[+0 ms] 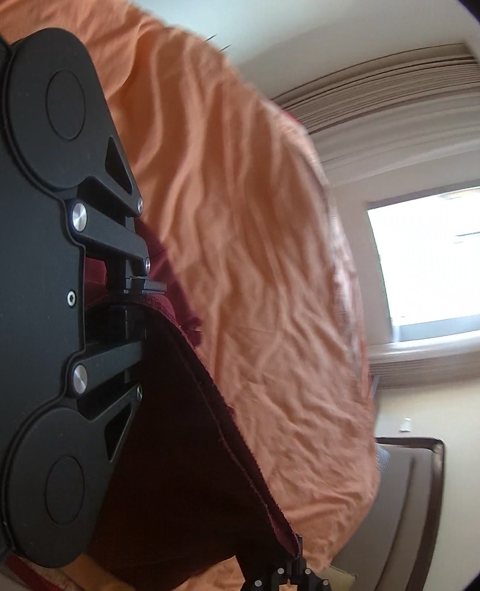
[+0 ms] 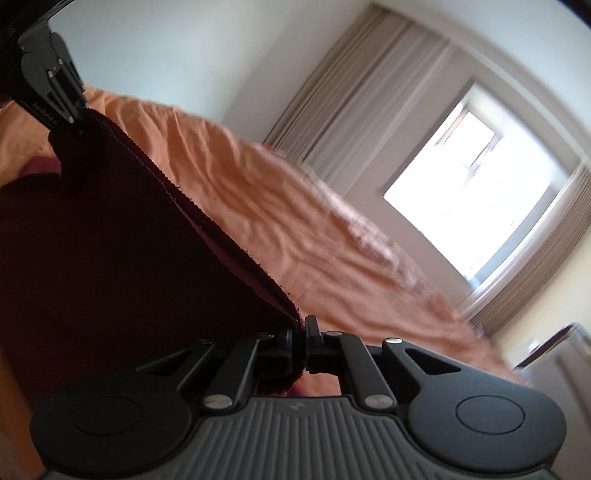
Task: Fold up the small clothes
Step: 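Lower the hem onto the sweater and open both grippers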
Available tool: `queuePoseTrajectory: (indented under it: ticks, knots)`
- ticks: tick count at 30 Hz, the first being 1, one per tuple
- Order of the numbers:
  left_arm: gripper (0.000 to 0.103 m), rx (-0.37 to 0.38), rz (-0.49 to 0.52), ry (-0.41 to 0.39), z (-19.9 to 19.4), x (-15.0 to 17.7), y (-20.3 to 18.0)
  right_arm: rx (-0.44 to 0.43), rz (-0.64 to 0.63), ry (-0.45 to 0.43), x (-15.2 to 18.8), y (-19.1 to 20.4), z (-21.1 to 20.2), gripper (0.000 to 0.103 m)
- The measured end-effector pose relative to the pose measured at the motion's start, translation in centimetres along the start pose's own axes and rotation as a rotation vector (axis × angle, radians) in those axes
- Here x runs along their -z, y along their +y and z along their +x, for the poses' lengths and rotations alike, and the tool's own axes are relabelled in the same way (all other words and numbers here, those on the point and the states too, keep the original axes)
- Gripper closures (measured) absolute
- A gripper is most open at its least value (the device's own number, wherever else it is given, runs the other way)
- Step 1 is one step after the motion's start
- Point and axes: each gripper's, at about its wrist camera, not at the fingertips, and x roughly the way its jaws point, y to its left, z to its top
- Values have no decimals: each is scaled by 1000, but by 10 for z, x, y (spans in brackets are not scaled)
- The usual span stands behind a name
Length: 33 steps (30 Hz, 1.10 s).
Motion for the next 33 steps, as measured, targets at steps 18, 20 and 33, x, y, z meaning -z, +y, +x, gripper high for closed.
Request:
queuePoseTrajectory:
  ticks: [18,20,33]
  knots:
    - [12,171,-152,80,89,8,57,-137,269,144,42,-31,93,9]
    - [9,212,-186,63,84,10,69,-175,352,146,47,-43,91,6]
    - [2,189,72,-14,40,61,33,-121,310,119,79,-19,57,2]
